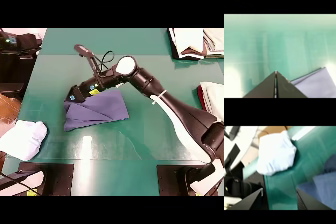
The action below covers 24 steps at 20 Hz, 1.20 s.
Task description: Fold the shirts.
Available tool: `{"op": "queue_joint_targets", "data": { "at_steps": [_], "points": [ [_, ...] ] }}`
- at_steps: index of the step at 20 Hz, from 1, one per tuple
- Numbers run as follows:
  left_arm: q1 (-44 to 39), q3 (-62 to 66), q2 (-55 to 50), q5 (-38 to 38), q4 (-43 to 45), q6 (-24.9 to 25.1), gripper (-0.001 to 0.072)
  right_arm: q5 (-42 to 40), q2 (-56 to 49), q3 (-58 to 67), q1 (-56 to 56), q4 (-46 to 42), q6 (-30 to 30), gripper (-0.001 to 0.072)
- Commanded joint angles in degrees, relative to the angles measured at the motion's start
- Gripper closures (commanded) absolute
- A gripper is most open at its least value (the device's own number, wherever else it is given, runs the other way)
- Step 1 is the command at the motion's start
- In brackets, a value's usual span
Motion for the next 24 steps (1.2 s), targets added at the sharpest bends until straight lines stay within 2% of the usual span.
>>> {"op": "queue_joint_targets", "data": {
  "at_steps": [1, 4, 7, 9, 12, 13, 14, 19, 20, 22, 24],
  "points": [
    [2.0, 0.0, 1.5, -3.5, 0.5, 0.0, 0.0682, 6.3, -0.2, 0.1, -3.0, -11.0, 2.4, 0.0243],
    [2.0, 0.0, 1.5, -3.7, 0.4, 0.0, 0.0683, 6.4, 5.7, -10.4, -11.5, -16.3, 4.6, 0.0243],
    [2.0, 0.0, 1.5, -3.7, -0.2, 0.0, 0.0683, 5.2, 11.5, -24.5, -21.8, -16.8, 5.9, 0.0238],
    [2.0, 0.0, 1.5, -3.3, -1.6, 0.0, 0.0683, 4.2, 12.8, -31.5, -27.3, -16.0, 7.2, 0.0025],
    [1.0, 0.0, 1.4, -2.5, -2.0, 0.0, 0.0683, 3.6, 10.5, -36.9, -31.8, -10.0, 7.1, 0.0021],
    [0.7, 0.0, 1.3, -2.4, -2.1, 0.0, 0.0683, 3.3, 9.0, -37.1, -31.9, -8.6, 6.8, 0.0042],
    [0.2, 0.0, 1.1, -2.3, -2.0, 0.0, 0.0683, 3.2, 7.4, -36.4, -31.2, -8.2, 6.7, 0.0067],
    [-3.1, -0.3, 0.6, -1.7, -2.5, 0.0, 0.0683, 3.3, -2.6, -26.9, -24.3, -1.3, 6.7, 0.0101],
    [-3.9, -0.4, 0.6, -1.4, -2.5, 0.0, 0.0683, 3.3, -4.6, -24.6, -22.5, 0.1, 6.7, 0.0131],
    [-5.5, -0.4, 0.5, -1.2, -2.5, 0.0, 0.0683, 3.2, -7.9, -20.1, -19.2, 0.6, 6.7, 0.0274],
    [-7.0, -0.4, 0.5, -1.1, -2.5, 0.0, 0.0683, 3.2, -9.9, -16.0, -16.8, -0.5, 6.7, 0.0541]
  ]
}}
